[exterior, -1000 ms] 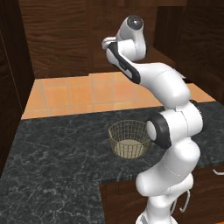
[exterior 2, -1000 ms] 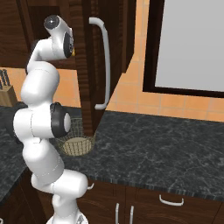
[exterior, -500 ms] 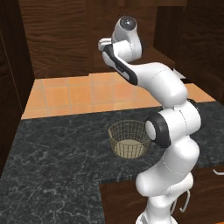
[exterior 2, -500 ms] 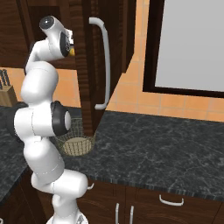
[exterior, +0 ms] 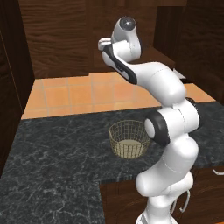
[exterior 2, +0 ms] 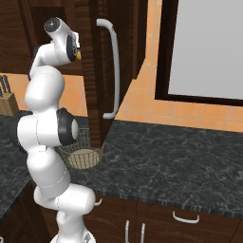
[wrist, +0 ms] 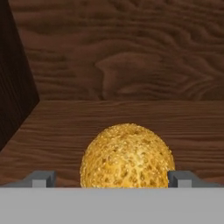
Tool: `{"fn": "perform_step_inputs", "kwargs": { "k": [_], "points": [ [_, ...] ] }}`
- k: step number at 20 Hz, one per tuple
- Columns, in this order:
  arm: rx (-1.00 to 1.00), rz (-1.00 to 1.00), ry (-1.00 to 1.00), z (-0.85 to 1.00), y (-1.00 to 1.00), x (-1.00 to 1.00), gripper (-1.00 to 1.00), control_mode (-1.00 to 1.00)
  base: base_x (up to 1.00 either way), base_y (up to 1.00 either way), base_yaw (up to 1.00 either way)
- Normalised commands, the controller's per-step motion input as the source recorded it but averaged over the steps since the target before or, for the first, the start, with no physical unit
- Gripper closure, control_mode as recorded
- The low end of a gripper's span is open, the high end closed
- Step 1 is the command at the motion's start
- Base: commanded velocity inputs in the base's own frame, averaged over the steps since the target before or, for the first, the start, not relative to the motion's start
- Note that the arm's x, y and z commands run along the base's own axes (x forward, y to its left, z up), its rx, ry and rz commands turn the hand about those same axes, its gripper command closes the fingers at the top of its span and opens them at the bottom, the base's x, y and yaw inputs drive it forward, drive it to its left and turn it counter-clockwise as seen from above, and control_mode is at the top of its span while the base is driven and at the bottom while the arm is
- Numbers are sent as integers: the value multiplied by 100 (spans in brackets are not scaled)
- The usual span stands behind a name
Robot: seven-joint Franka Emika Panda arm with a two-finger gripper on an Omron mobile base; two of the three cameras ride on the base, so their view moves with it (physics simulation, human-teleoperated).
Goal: Open the cabinet, pick up the bread from the cabinet and place it in the basket. Then move the basket to the dining counter.
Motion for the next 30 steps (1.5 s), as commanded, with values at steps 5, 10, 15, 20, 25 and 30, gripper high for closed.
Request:
{"fn": "perform_step_inputs", "kwargs": {
  "k": [5, 10, 15, 20, 25, 30],
  "points": [
    [0, 0, 2, -17, -1, 27, -100, -100, 0, 0, 0],
    [0, -1, 1, -24, -12, 19, -100, -100, 0, 0, 0],
    [3, -4, 1, -27, -28, 6, -100, -100, 0, 0, 0],
    [6, -1, 0, -22, -11, 3, -100, -100, 0, 0, 0],
    [3, 0, 0, -12, 0, 0, -100, -100, 0, 0, 0],
    [6, 0, 0, -22, 1, 0, 100, -100, 0, 0, 0]
  ]
}}
